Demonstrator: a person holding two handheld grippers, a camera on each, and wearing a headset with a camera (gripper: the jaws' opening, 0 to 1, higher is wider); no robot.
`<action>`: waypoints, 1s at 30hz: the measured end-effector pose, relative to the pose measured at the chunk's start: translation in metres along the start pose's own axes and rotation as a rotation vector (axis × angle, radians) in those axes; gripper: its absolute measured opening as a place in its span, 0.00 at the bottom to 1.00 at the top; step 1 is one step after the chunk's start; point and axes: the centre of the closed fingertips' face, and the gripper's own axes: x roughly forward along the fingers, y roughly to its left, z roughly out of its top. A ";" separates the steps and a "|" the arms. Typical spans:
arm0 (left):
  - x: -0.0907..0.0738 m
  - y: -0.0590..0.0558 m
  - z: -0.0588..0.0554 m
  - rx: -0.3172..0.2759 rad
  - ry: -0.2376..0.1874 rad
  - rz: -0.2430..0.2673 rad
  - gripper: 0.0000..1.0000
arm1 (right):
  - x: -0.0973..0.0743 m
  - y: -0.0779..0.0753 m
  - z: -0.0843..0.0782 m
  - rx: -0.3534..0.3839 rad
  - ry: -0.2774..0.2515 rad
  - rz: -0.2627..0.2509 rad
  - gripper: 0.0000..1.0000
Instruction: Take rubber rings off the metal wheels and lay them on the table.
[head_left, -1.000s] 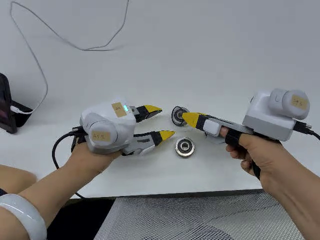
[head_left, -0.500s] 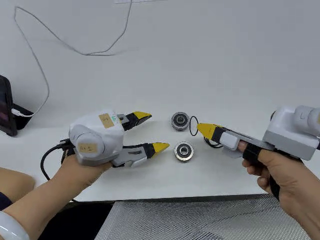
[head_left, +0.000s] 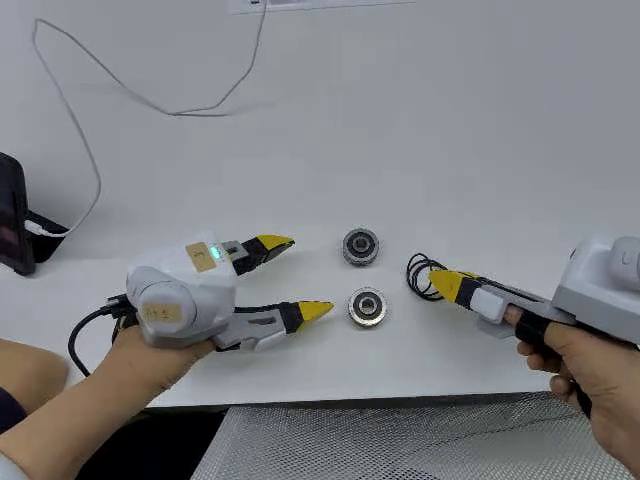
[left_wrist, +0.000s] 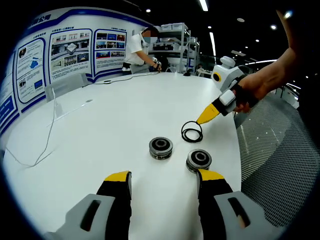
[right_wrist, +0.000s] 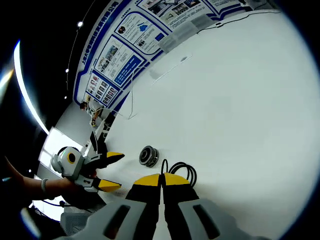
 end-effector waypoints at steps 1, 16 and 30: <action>0.000 0.000 -0.001 0.001 0.001 0.001 0.54 | 0.000 -0.001 0.000 -0.003 0.003 -0.005 0.05; -0.010 -0.001 -0.002 -0.015 -0.005 0.011 0.54 | -0.008 -0.005 -0.012 -0.192 0.048 -0.030 0.24; -0.024 -0.017 -0.001 -0.041 -0.030 -0.001 0.57 | -0.012 0.004 -0.027 -0.576 0.132 -0.006 0.48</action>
